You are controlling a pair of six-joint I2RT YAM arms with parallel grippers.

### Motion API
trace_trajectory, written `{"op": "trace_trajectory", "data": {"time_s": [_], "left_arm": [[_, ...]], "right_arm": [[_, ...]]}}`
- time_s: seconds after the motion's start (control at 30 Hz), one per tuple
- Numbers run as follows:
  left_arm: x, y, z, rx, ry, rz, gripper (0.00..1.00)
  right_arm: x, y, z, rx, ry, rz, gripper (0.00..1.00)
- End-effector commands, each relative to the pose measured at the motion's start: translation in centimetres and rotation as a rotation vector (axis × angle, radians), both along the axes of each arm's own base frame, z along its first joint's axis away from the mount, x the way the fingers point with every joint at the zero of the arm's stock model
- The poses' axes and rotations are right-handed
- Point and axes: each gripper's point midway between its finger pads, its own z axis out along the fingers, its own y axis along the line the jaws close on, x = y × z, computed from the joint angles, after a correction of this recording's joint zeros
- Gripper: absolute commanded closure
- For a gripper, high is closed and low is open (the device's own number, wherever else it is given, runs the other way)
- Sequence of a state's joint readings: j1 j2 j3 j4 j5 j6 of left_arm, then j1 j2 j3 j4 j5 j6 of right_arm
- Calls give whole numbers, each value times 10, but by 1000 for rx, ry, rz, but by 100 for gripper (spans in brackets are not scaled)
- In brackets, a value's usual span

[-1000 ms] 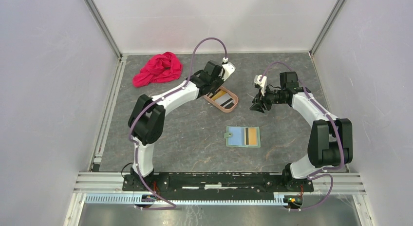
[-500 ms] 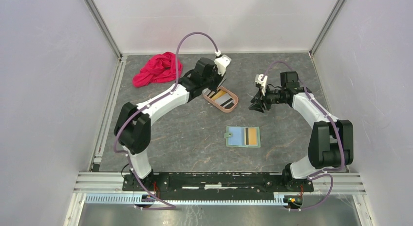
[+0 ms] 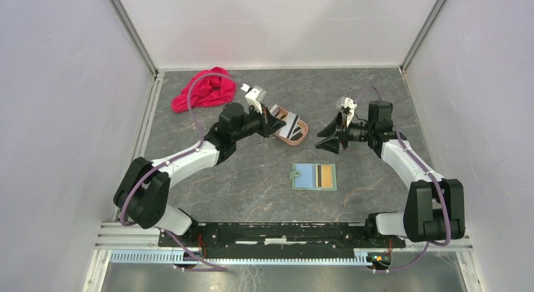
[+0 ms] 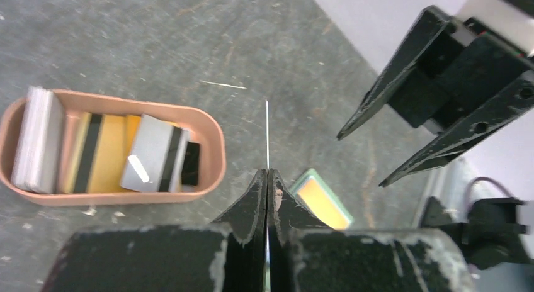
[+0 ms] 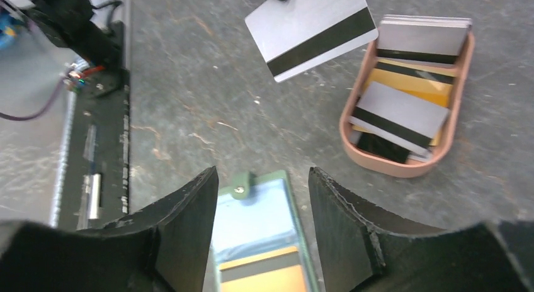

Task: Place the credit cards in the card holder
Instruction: Pick up the credit card from the storage box, then insert the credit card into the card holder.

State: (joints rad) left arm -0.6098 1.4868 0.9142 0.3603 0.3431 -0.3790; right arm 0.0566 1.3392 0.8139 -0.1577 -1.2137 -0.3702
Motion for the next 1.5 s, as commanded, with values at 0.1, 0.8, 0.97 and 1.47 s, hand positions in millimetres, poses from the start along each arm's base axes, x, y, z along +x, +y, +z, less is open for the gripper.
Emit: {"op": "trace_trajectory", "data": {"time_s": [0.1, 0.8, 0.97, 1.47], "left_arm": [[-38, -7, 53, -415, 41, -106, 98], [-63, -10, 47, -783, 165, -162, 98], [-64, -19, 41, -778, 183, -170, 98], [-71, -30, 35, -779, 204, -195, 98]], "right_arm": [[-27, 11, 20, 182, 145, 30, 32], [-38, 38, 35, 318, 380, -19, 32], [-38, 39, 36, 335, 407, -18, 36], [-37, 40, 35, 356, 450, -32, 71]]}}
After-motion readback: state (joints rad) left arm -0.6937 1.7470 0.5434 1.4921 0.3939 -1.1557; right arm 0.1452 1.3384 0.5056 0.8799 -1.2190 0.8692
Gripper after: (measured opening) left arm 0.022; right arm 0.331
